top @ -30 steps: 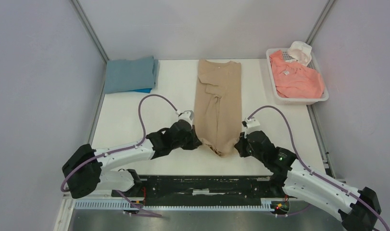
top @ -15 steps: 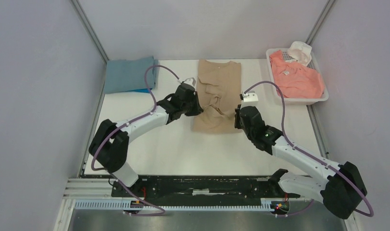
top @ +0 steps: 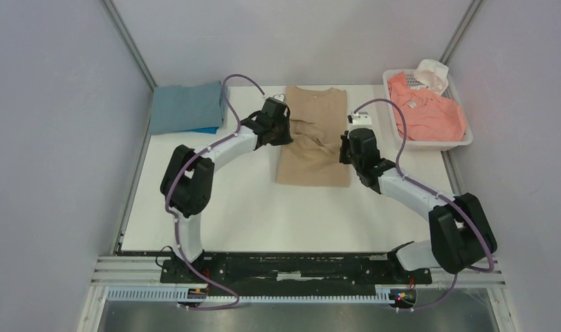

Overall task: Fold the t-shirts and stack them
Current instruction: Fold the folded rectangular tshirt in 1/3 of the way

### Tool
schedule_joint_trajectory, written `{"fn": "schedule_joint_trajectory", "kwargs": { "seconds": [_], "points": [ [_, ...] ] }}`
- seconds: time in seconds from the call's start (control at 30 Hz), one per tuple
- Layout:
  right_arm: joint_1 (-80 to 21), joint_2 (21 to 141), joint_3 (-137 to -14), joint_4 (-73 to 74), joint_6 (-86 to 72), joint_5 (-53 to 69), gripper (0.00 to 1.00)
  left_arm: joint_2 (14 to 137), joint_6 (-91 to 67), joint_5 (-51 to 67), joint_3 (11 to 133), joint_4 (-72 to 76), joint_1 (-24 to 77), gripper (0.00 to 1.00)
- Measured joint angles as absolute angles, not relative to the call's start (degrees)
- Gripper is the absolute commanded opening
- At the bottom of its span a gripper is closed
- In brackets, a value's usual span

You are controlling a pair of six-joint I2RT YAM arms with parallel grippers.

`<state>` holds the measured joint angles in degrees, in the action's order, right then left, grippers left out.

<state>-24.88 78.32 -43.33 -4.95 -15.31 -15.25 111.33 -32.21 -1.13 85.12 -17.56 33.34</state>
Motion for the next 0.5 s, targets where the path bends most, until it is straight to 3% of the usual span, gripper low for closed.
{"fn": "schedule_joint_trajectory", "kwargs": {
  "seconds": [0.23, 0.27, 0.33, 0.37, 0.4, 0.43, 0.5],
  "points": [
    [-21.21, 87.57, -47.86, -7.90, -14.92, -10.33, 0.01, 116.07, -32.03, -1.06, 87.59, -18.02, 31.40, 0.02],
    [-20.82, 88.66, -48.34, -8.27, -14.94, -9.82, 0.03, 116.88, -32.03, -0.95, 88.23, -18.06, 31.16, 0.06],
    [-19.94, 91.24, -49.65, -8.80, -14.94, -8.56, 0.07, 118.56, -32.03, -0.80, 89.65, -18.26, 30.83, 0.22],
    [-19.64, 92.25, -50.15, -9.02, -15.05, -8.29, 0.14, 119.46, -31.83, -0.51, 90.52, -18.41, 30.79, 0.33],
    [-19.25, 93.49, -50.94, -9.08, -15.11, -7.97, 0.30, 120.51, -31.62, -0.19, 91.81, -18.85, 30.65, 0.51],
    [-18.96, 94.39, -51.51, -9.17, -15.33, -7.79, 0.50, 121.58, -31.24, 0.16, 93.23, -19.31, 30.59, 0.60],
    [-18.20, 96.07, -52.97, -9.15, -16.08, -7.77, 0.68, 123.50, -30.44, 0.36, 96.14, -20.64, 30.44, 0.73]
  ]
}}
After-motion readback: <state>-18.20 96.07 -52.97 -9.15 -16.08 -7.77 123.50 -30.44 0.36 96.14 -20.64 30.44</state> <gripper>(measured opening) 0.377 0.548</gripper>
